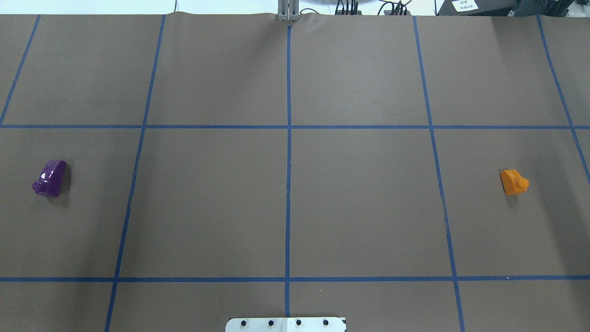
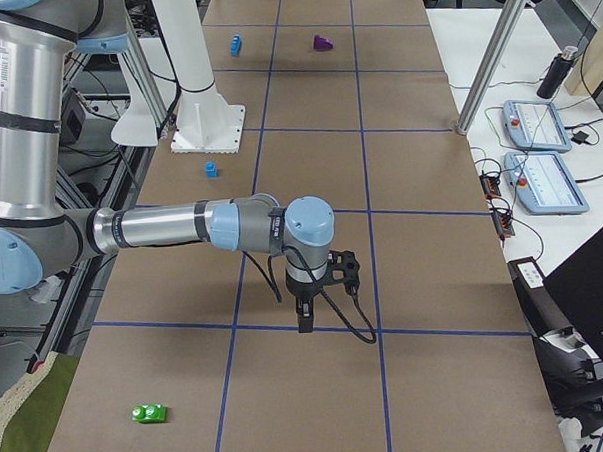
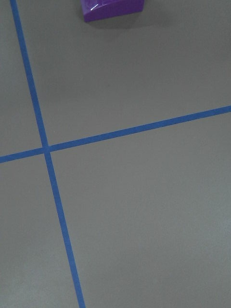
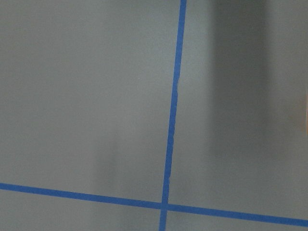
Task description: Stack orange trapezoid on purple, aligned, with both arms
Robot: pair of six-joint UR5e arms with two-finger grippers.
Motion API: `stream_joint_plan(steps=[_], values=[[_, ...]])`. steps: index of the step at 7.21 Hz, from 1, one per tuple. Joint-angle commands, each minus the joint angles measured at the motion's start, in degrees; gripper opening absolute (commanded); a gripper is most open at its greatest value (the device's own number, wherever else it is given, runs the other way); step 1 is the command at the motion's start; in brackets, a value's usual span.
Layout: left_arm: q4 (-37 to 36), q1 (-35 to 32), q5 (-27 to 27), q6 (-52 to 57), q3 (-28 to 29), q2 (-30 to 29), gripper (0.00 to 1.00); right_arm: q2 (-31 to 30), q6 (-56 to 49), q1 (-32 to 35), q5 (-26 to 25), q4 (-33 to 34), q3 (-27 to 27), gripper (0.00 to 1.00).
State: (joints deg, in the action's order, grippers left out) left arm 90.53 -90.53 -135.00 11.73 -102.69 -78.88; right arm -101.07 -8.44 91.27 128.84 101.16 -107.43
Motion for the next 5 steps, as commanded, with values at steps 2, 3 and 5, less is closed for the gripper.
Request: stream_joint_plan(steps=[2, 3, 5], values=[[0.0, 0.0, 0.0, -0.22, -1.71, 0.56, 1.0, 0.09, 0.0, -0.04, 0.01, 0.0, -0.06, 1.0], [0.0, 0.0, 0.09, -0.13, -3.37, 0.74, 1.0, 0.35, 0.0, -0.04, 0.09, 0.0, -0.06, 1.0], [0.52, 0.17, -0.09, -0.57, -4.61, -0.31, 1.0, 2.1, 0.09, -0.13, -0.16, 0.0, 0.03, 1.0]])
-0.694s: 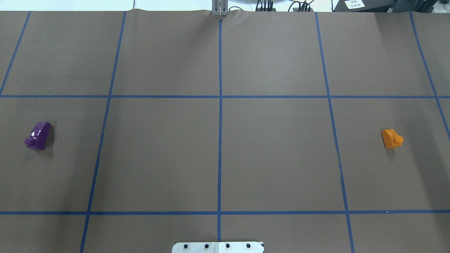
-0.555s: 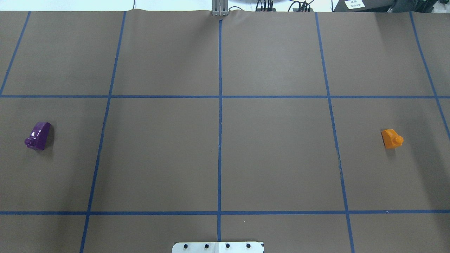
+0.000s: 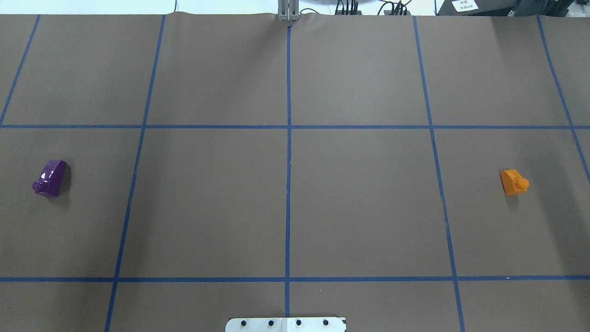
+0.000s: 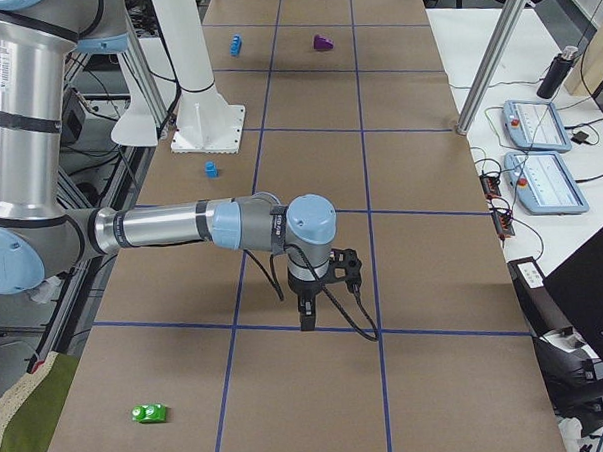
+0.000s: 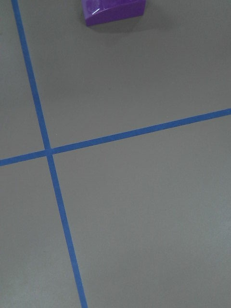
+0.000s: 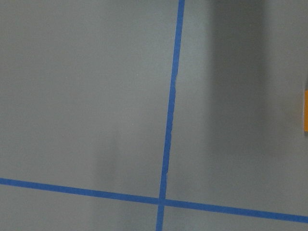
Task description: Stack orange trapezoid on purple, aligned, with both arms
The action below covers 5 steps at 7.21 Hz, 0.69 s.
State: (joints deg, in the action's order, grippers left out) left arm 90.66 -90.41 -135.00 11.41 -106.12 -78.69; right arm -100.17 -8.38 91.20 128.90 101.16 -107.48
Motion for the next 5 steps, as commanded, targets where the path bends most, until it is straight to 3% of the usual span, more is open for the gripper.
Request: stream_joint_plan(steps=[1, 3, 5], values=[[2.57, 0.06, -0.09, -0.07, -3.02, -0.93, 1.0, 2.34, 0.03, -0.31, -0.32, 0.09, 0.25, 1.0], [9.59, 0.24, -0.18, -0.16, -1.82, -2.94, 1.0, 2.96, -0.14, -0.32, 0.56, 0.0, -0.8, 1.0], [11.55, 0.33, -0.61, -1.98, 0.57, -6.03, 1.0, 4.88, -0.14, -1.11, 0.39, -0.52, -2.37, 1.0]])
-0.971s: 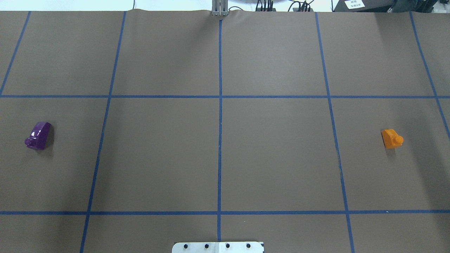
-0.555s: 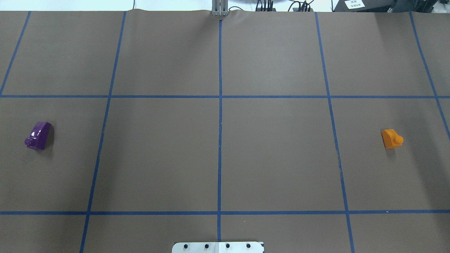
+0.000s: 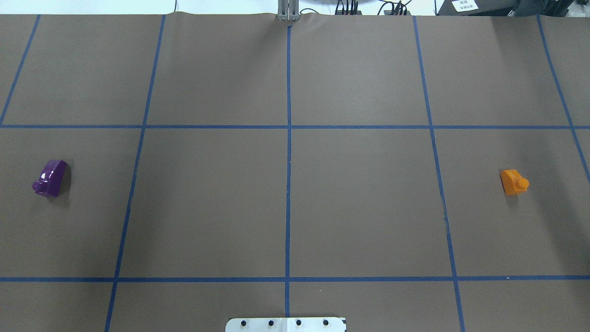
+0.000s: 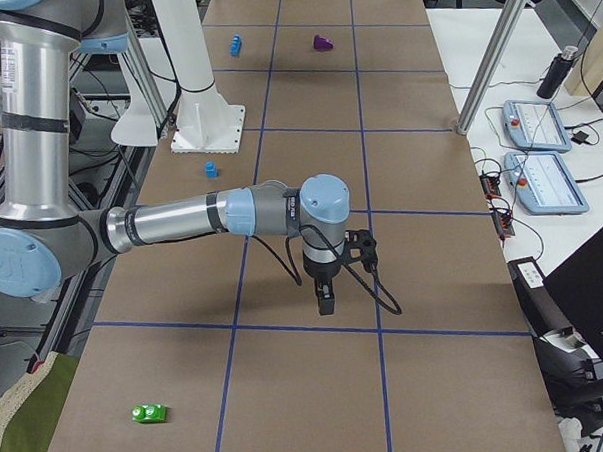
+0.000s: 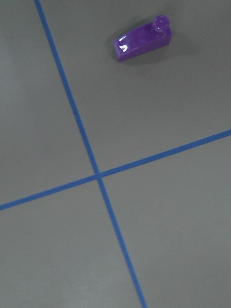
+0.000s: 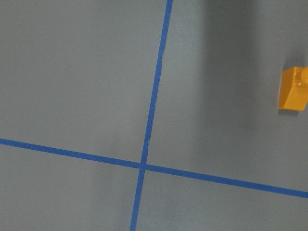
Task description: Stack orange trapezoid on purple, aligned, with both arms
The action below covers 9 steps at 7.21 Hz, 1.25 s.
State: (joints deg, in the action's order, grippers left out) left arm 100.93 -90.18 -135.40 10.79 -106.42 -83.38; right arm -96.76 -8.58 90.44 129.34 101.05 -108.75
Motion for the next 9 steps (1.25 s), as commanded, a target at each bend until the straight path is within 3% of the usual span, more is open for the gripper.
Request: stream_joint_plan(steps=[1, 2, 4, 5, 7, 9], values=[[2.25, 0.09, -0.3, -4.43, 1.13, -1.43, 1.0, 3.49, 0.14, -0.35, -0.31, -4.85, -0.94, 1.0], [6.78, 0.35, -0.22, -4.72, 2.0, -0.91, 1.0, 3.6, 0.4, -0.35, -0.49, -6.73, 0.02, 1.0], [8.23, 5.68, -0.22, -5.16, 5.08, -0.9, 1.0, 3.96, 1.02, -0.35, 1.43, -10.95, 0.82, 1.0], [9.02, 9.46, -0.13, -11.86, 5.78, -1.34, 1.0, 3.08, 0.15, -0.35, 1.79, -11.92, 0.9, 1.0], [19.24, 15.62, 1.01, -29.69, 7.44, 0.14, 1.0, 1.15, 0.49, -0.61, 2.06, -22.59, 3.61, 1.0], [31.74, 26.05, 10.64, -49.72, 8.07, 2.78, 1.0, -1.5, 0.93, -0.79, 2.15, -25.38, 4.16, 1.0]])
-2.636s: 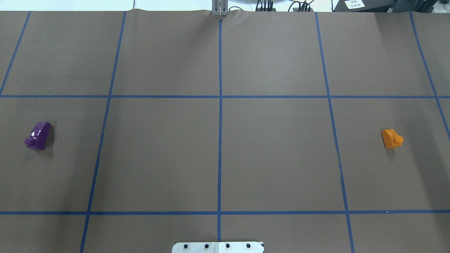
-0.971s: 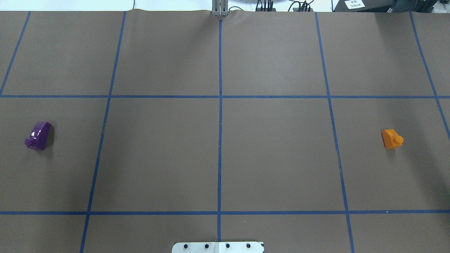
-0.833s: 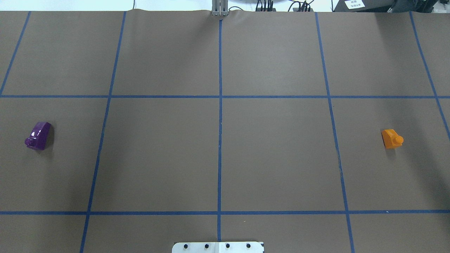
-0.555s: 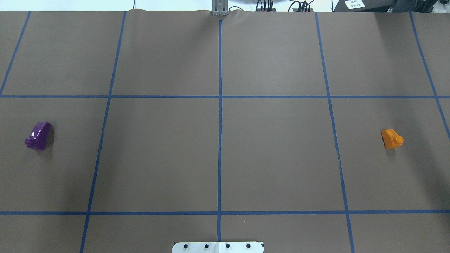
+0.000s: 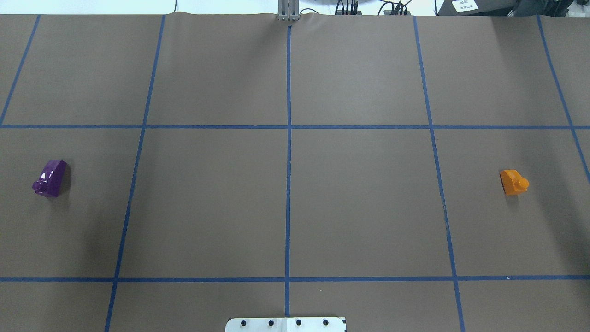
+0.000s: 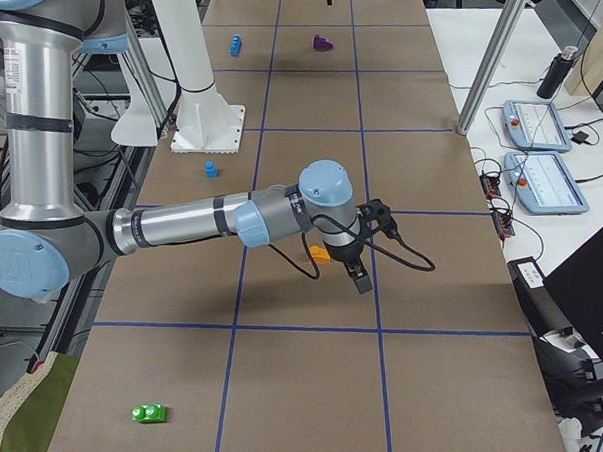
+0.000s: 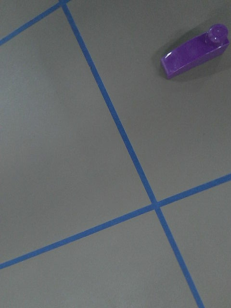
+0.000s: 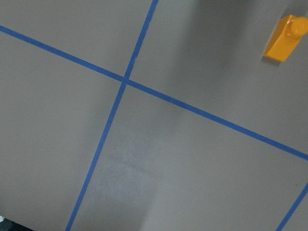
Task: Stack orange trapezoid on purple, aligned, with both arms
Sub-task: 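Lower the left gripper onto the purple trapezoid block and grasp it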
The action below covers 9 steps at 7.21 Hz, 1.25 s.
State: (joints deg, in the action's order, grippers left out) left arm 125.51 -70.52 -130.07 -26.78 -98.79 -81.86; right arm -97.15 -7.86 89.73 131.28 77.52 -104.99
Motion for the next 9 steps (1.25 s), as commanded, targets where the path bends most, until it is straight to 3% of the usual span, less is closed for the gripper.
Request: stream_joint_plan(steps=[1, 5, 7, 8, 9], values=[[7.72, 9.58, 7.96, -13.81, 0.61, 1.53, 1.0, -1.11, 0.21, -0.09, 0.21, -1.76, 0.4, 1.0], [8.51, 19.51, 15.88, -19.17, 0.88, 1.88, 1.0, -1.37, 0.12, -0.09, 0.21, -1.85, 0.4, 1.0], [8.43, 21.12, 16.6, -19.45, 1.4, 1.53, 1.0, -1.37, 0.12, -0.09, 0.3, -1.85, 0.4, 1.0], [9.13, 21.82, 18.52, -19.37, 2.1, 1.35, 0.88, -1.37, 0.21, -0.09, 0.21, -1.76, 0.49, 1.0], [9.74, 22.26, 18.97, -19.37, 2.54, 1.27, 0.6, -1.37, 0.21, -0.09, 0.21, -1.76, 0.49, 1.0]])
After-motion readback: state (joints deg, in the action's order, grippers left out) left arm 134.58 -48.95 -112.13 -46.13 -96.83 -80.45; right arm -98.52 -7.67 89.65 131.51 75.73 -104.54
